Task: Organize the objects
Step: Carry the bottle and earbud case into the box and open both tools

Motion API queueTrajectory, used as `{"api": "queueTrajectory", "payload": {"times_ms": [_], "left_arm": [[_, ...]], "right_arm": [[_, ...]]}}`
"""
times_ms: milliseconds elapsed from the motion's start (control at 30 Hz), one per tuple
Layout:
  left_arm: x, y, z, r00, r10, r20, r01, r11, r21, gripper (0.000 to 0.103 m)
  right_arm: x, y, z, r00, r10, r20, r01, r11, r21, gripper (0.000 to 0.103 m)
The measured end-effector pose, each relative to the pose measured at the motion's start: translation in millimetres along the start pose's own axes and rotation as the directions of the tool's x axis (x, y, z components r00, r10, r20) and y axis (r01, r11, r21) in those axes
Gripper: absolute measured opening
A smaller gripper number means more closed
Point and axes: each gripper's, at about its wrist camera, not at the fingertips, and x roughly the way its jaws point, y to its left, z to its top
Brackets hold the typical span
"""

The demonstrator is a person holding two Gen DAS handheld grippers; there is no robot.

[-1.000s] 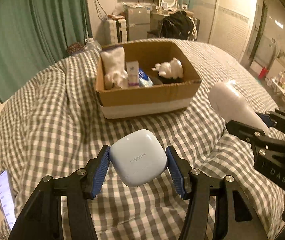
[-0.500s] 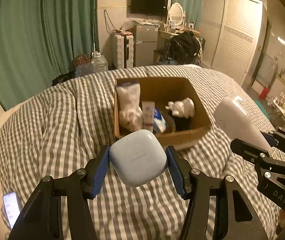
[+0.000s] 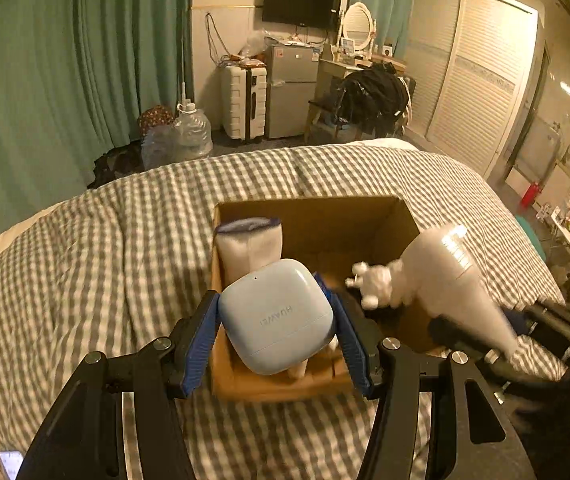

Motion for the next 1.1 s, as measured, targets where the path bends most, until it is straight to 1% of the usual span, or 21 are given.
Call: {"api": "queueTrajectory", "payload": {"times_ms": [100,200,233,367,600,700,767,833,933,1000,1067,1100], "left_arm": [[21,-3,15,1.0,0.014,-0.013,-0.013,1.0,0.019,0.058],[43,-2,25,0.999,0.029,-0.023,-0.028,0.999,0.031,0.058],[48,0,27,0.999,0.028,-0.029,-0.027,0.999,0.031,0.058],[76,5,34,0.998,0.009,-0.059,-0.007,1.0,0.021,0.058],[111,8,37,0.997,-0.008,-0.083,0.012,0.999,0.053,0.058],[116,7,38,0.996,-0.009,-0.084,0.015,0.997,0.07,0.058],[116,3,38,0.996,0.002,-0.094,0.007,0.995,0.098,0.058],[116,1,38,0.995,0.007,-0.103,0.004,0.994,0.107,0.058],[113,6,37,0.993,-0.01,-0.114,0.019,0.996,0.086,0.06],[108,8,38,0.993,-0.01,-0.121,0.018,0.998,0.067,0.06],[101,10,36,0.993,-0.013,-0.121,0.02,0.998,0.06,0.062],[95,9,37,0.993,-0.02,-0.116,0.028,0.998,0.064,0.068]], "right_arm": [[21,-5,5,0.999,0.03,-0.017,-0.03,0.999,0.024,0.032],[43,-7,8,0.999,0.004,-0.036,-0.003,1.0,0.01,0.032],[51,-8,9,0.999,0.011,-0.044,-0.01,1.0,0.013,0.032],[72,-17,12,0.999,0.01,-0.053,-0.008,1.0,0.024,0.032],[101,-24,9,0.994,0.081,-0.079,-0.077,0.996,0.045,0.032],[107,-24,6,0.992,0.096,-0.081,-0.093,0.995,0.042,0.032],[107,-22,5,0.991,0.106,-0.079,-0.104,0.994,0.037,0.032],[107,-19,4,0.99,0.116,-0.079,-0.114,0.993,0.029,0.032],[102,-15,4,0.991,0.112,-0.076,-0.111,0.994,0.016,0.032],[98,-14,3,0.99,0.116,-0.077,-0.114,0.993,0.023,0.036],[92,-12,4,0.992,0.105,-0.069,-0.104,0.994,0.018,0.054],[87,-12,5,0.994,0.092,-0.057,-0.091,0.996,0.018,0.056]]}}
